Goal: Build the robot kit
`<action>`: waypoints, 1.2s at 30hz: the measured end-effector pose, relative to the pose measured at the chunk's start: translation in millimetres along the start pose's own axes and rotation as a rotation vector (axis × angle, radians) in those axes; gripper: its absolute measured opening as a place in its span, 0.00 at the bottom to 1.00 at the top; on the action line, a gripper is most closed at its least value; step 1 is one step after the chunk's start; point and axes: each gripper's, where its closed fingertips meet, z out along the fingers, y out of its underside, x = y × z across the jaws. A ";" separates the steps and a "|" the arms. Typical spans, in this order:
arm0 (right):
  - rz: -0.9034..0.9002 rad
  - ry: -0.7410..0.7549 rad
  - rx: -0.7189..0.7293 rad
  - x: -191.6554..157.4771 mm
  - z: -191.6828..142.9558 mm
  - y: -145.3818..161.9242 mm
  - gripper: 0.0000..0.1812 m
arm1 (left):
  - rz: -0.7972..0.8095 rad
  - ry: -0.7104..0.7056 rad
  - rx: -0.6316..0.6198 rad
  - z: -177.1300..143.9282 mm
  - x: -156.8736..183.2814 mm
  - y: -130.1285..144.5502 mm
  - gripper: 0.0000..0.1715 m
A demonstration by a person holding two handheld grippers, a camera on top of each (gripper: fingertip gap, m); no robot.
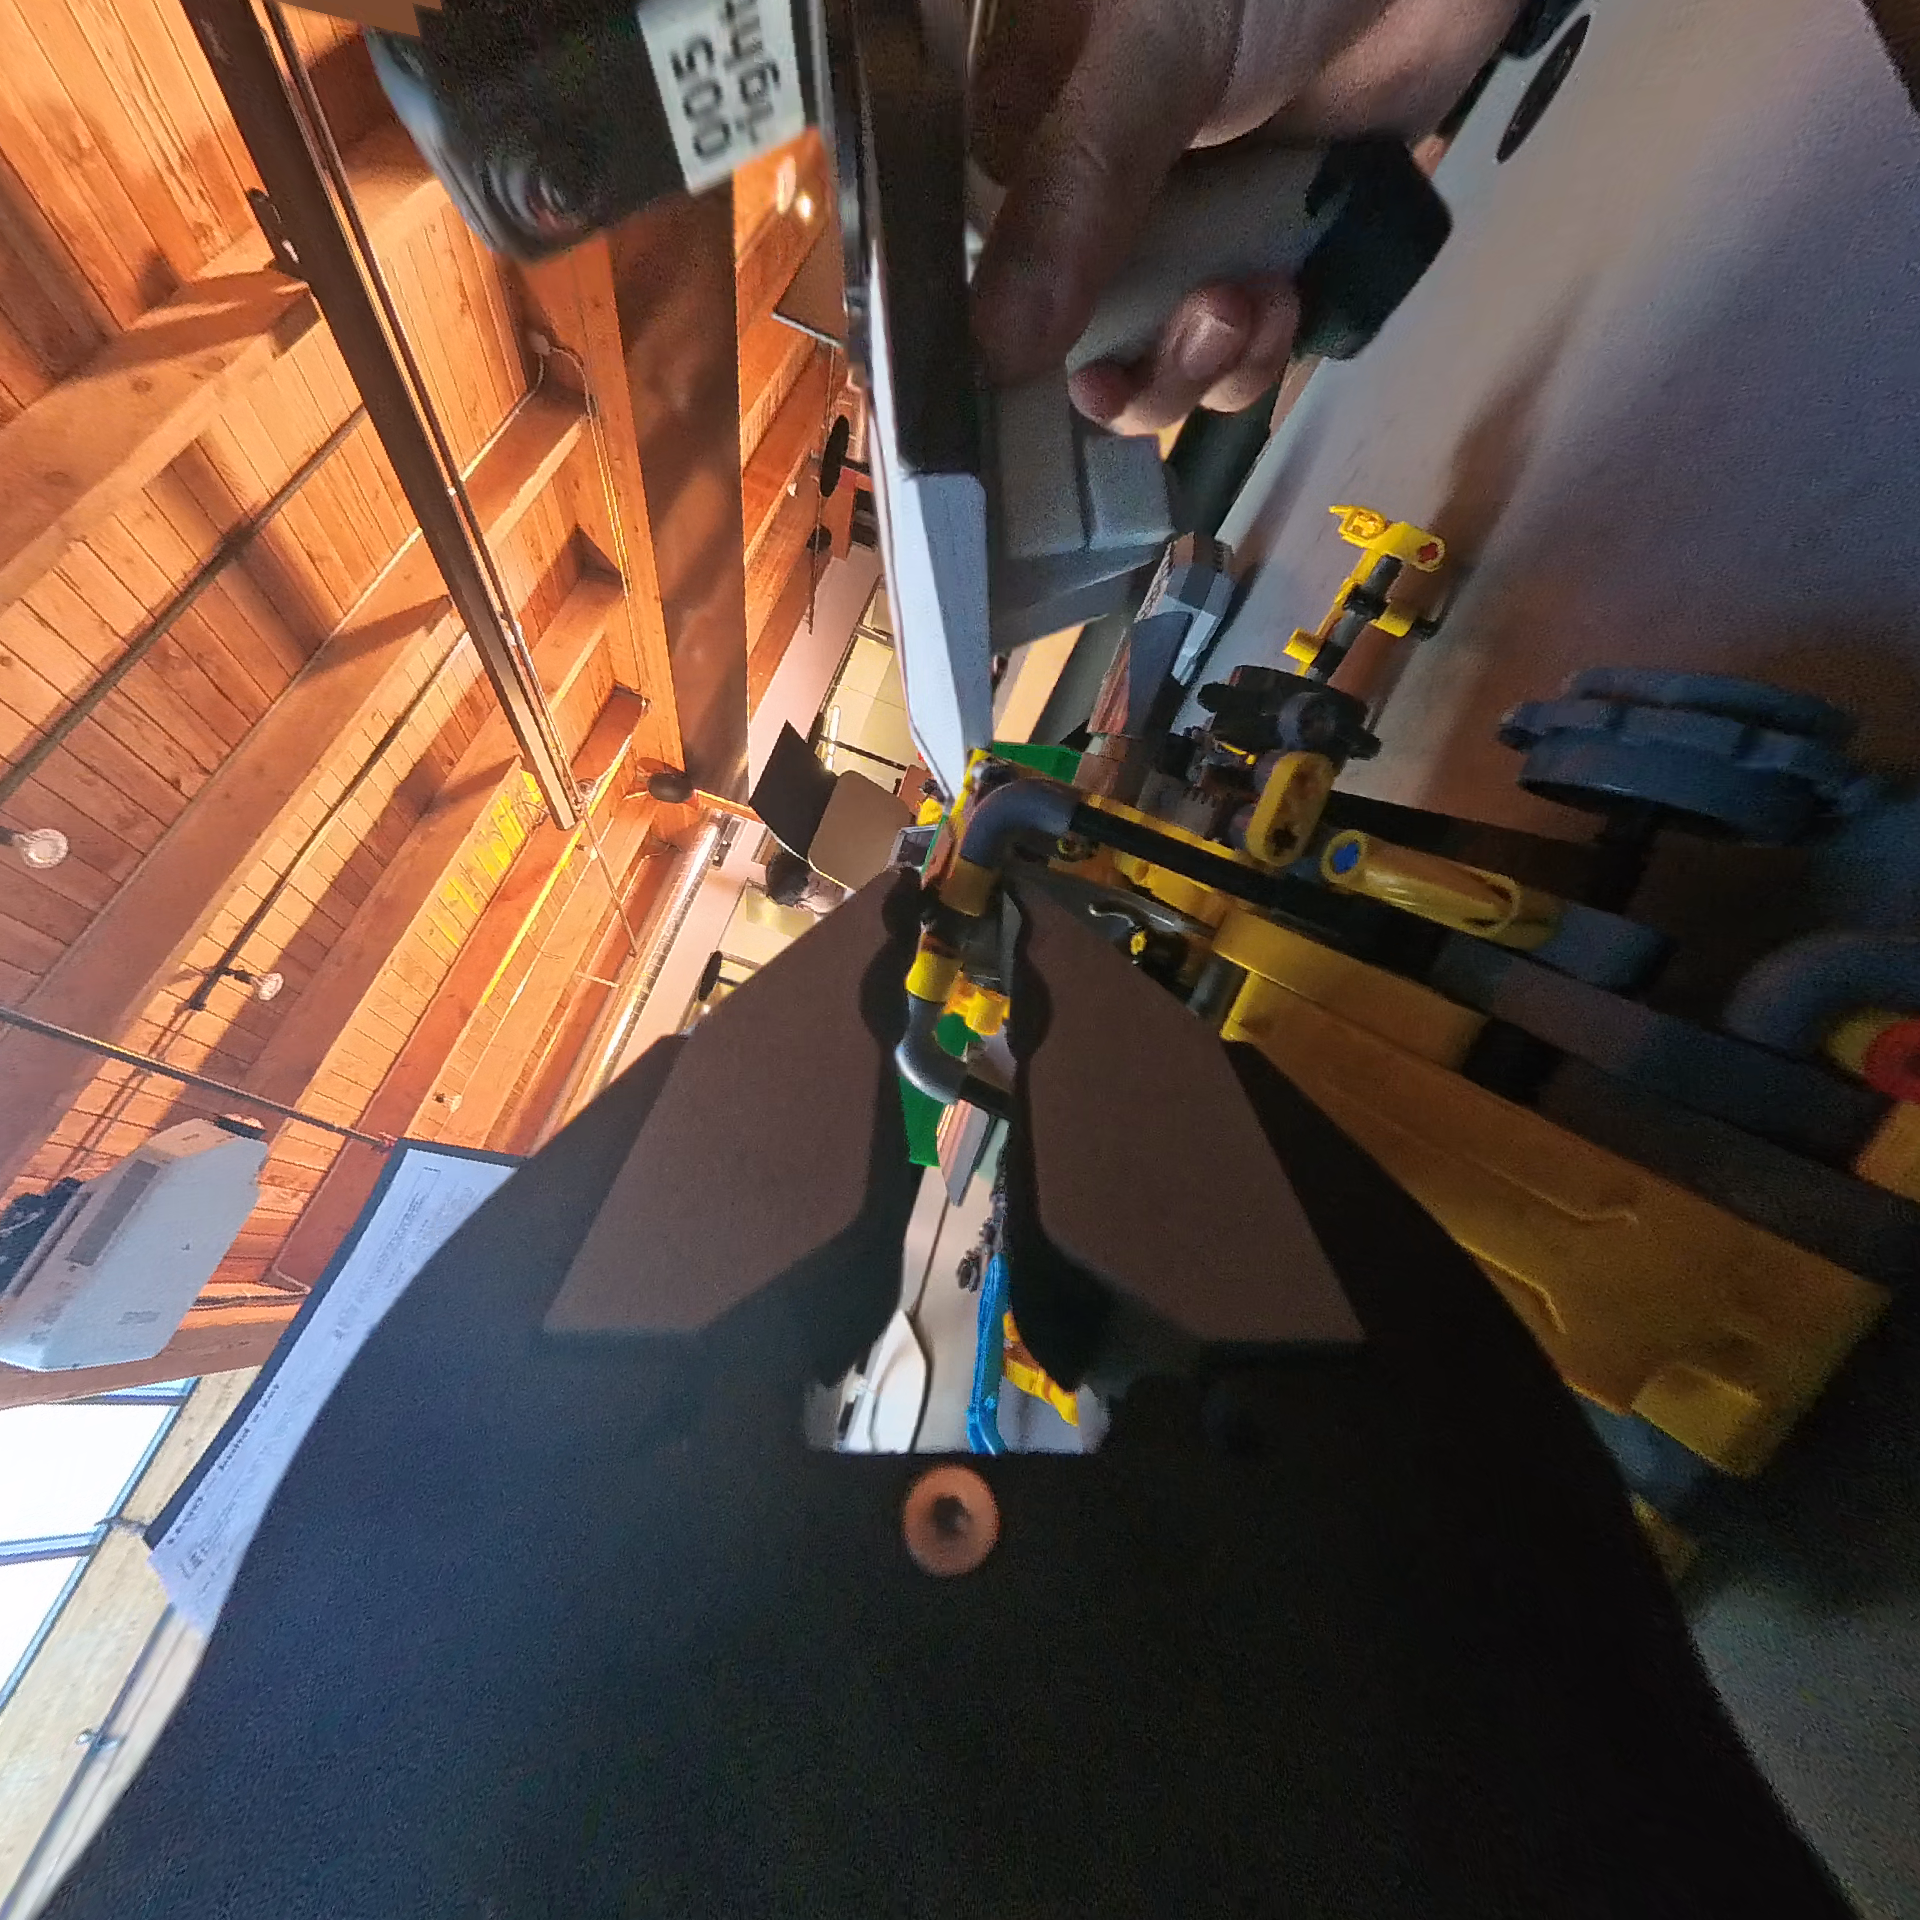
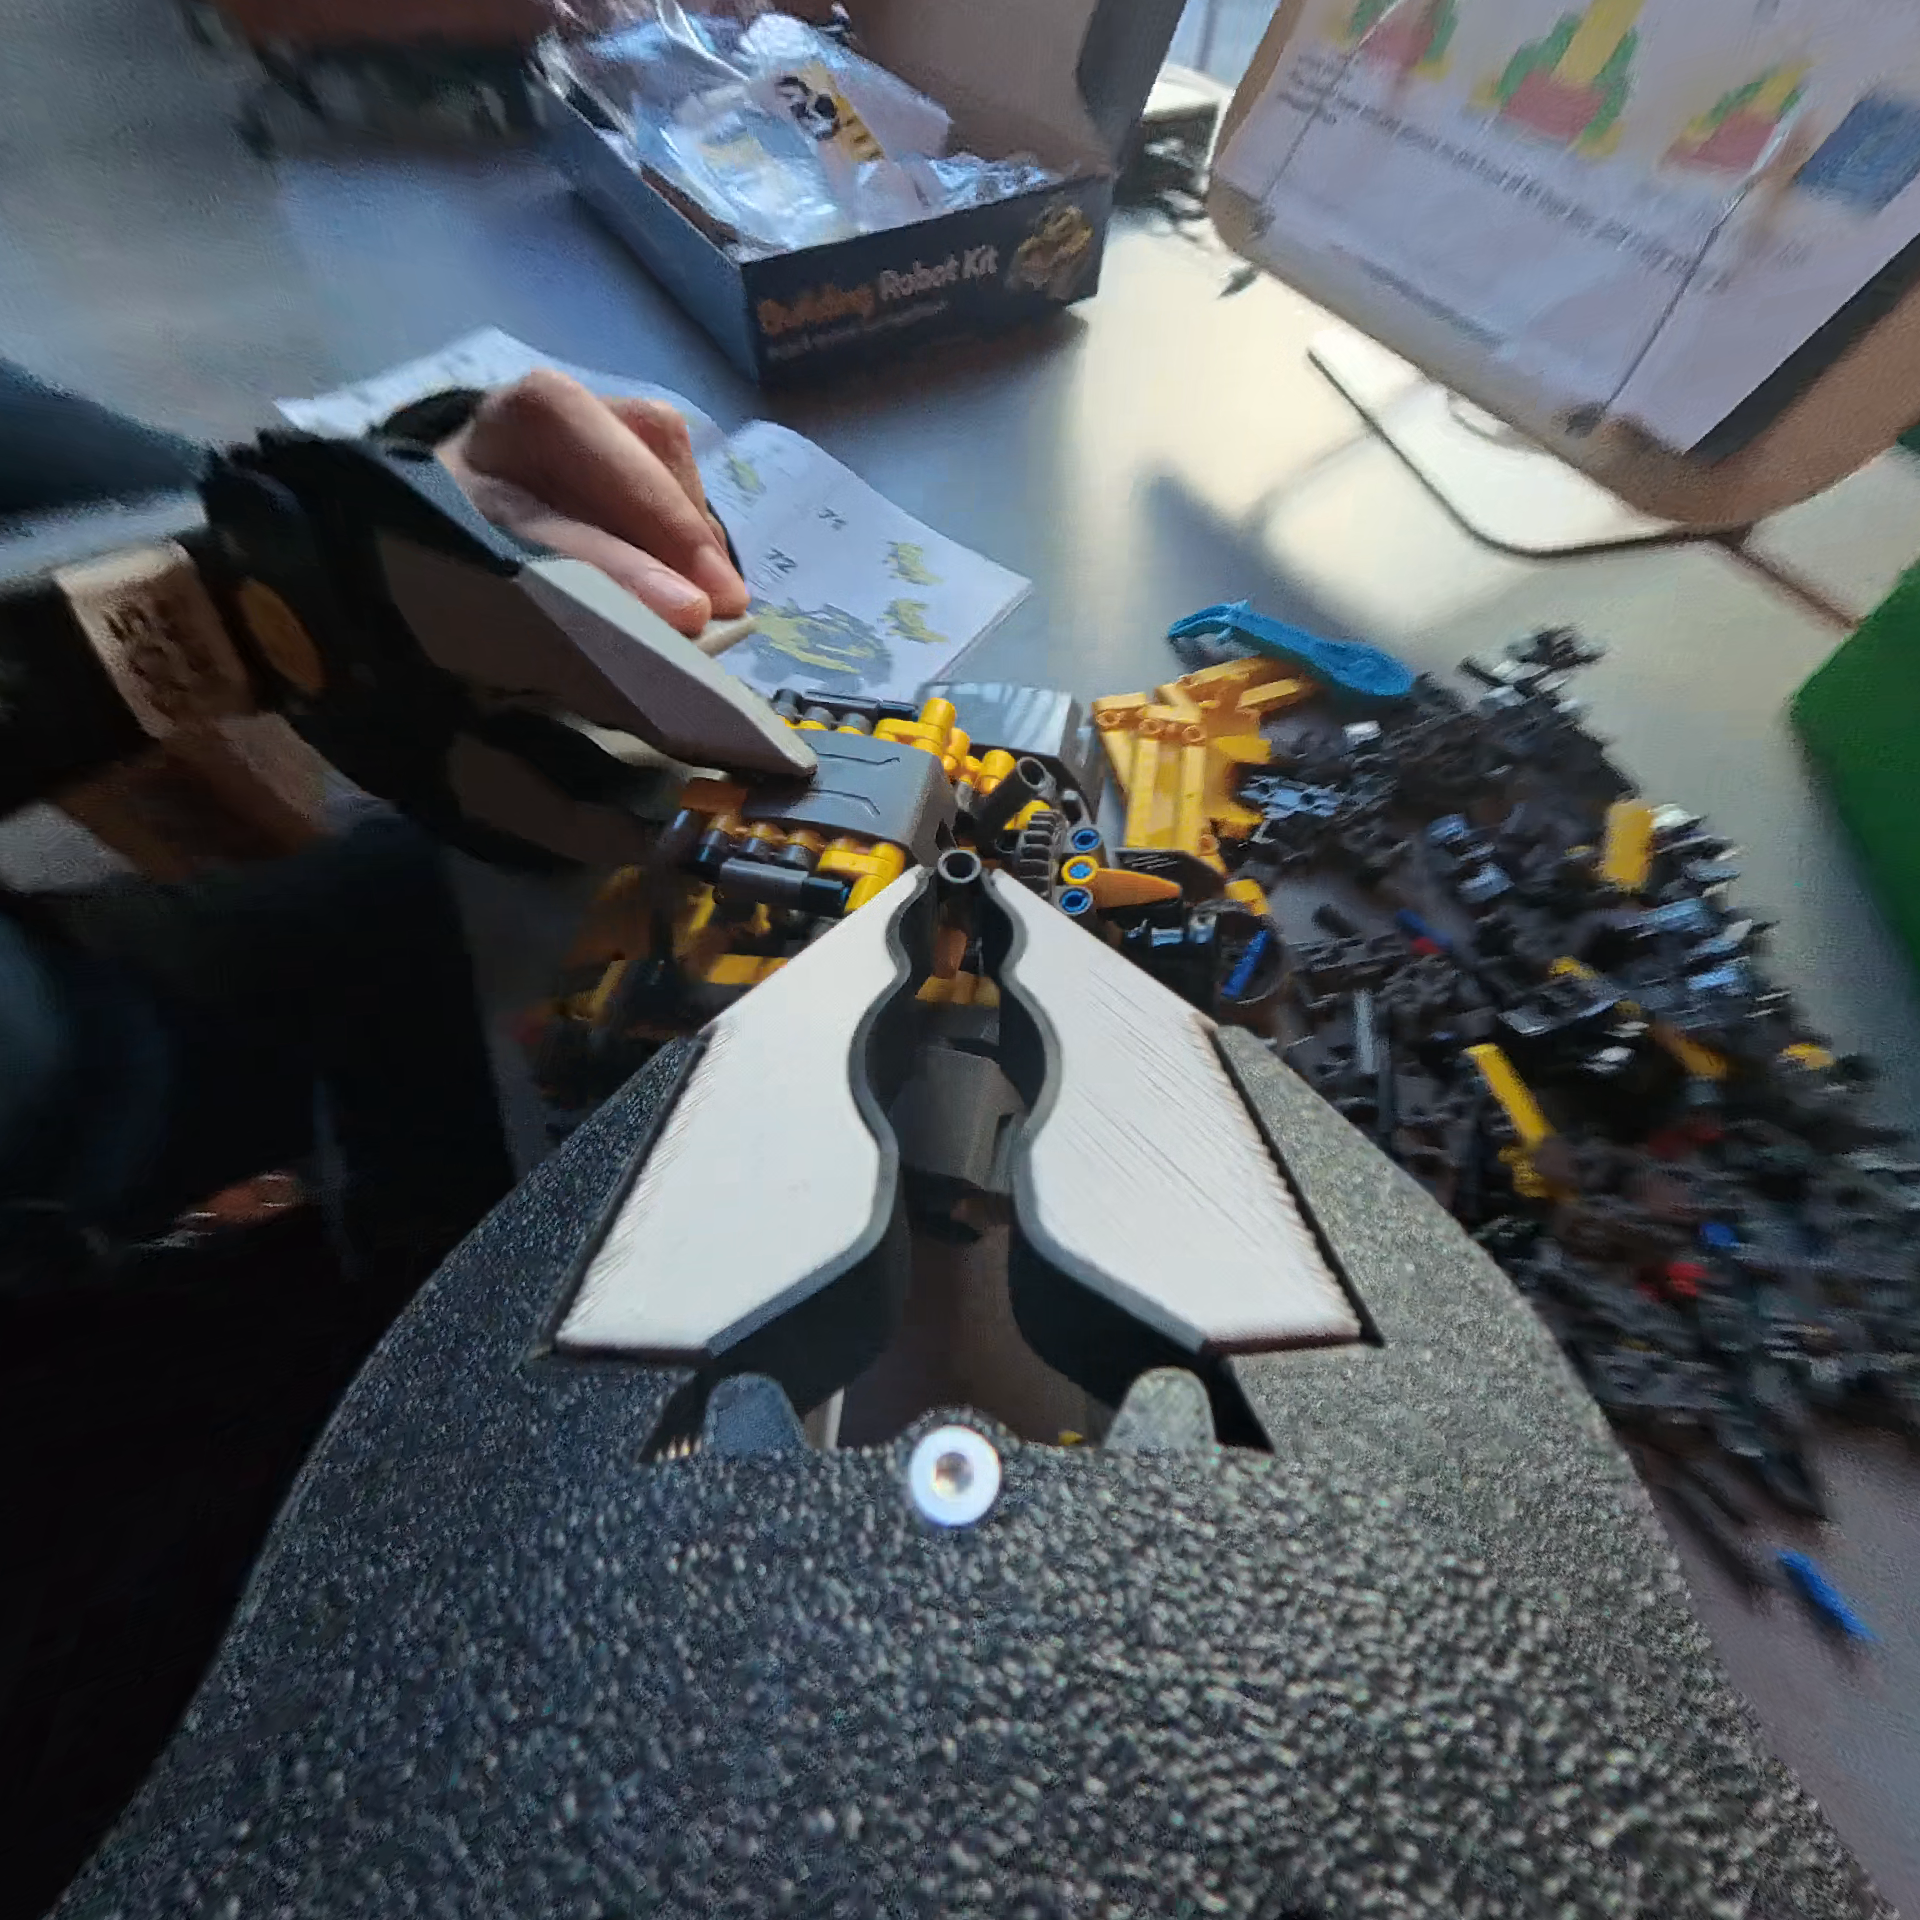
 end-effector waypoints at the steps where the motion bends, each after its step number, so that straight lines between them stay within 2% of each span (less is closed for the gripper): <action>1: -0.056 0.035 -0.002 0.1 -1.5 -1.6 0.04 | -0.004 0.000 0.002 0.1 -0.1 0.0 0.06; 12: -0.597 0.314 -0.076 3.0 -12.6 -6.4 0.03 | -0.023 0.029 0.016 4.9 3.2 -1.7 0.07; 15: -0.648 0.326 -0.046 1.2 -11.7 -10.0 0.00 | 0.017 0.022 -0.004 6.7 4.7 -0.5 0.05; 18: -0.470 0.234 0.019 6.0 -16.8 -10.0 0.01 | 0.040 0.012 0.008 5.7 5.1 -2.6 0.05; 21: -0.163 0.182 0.038 32.8 -26.6 1.4 0.05 | 0.072 -0.001 0.003 5.2 5.2 -2.8 0.05; 23: 0.048 0.058 0.080 29.1 -28.6 4.6 0.14 | 0.081 -0.003 0.006 4.9 5.8 -3.2 0.05; 25: 0.183 -0.083 0.155 12.8 -29.9 -0.3 0.12 | 0.076 -0.005 0.002 5.5 6.2 -2.3 0.06; 27: 0.244 -0.132 0.163 3.8 -27.3 2.3 0.13 | 0.058 -0.014 -0.007 6.1 4.3 -0.6 0.05; 29: 0.249 -0.081 0.141 6.1 -22.2 8.8 0.09 | 0.030 -0.026 -0.021 6.4 0.4 2.9 0.05; 32: 0.255 -0.053 0.112 6.0 -15.1 10.9 0.09 | 0.041 -0.026 -0.021 6.7 0.6 2.8 0.06; 36: 0.362 -0.117 0.124 6.1 -12.8 11.7 0.09 | 0.054 -0.030 -0.021 6.7 0.8 3.4 0.05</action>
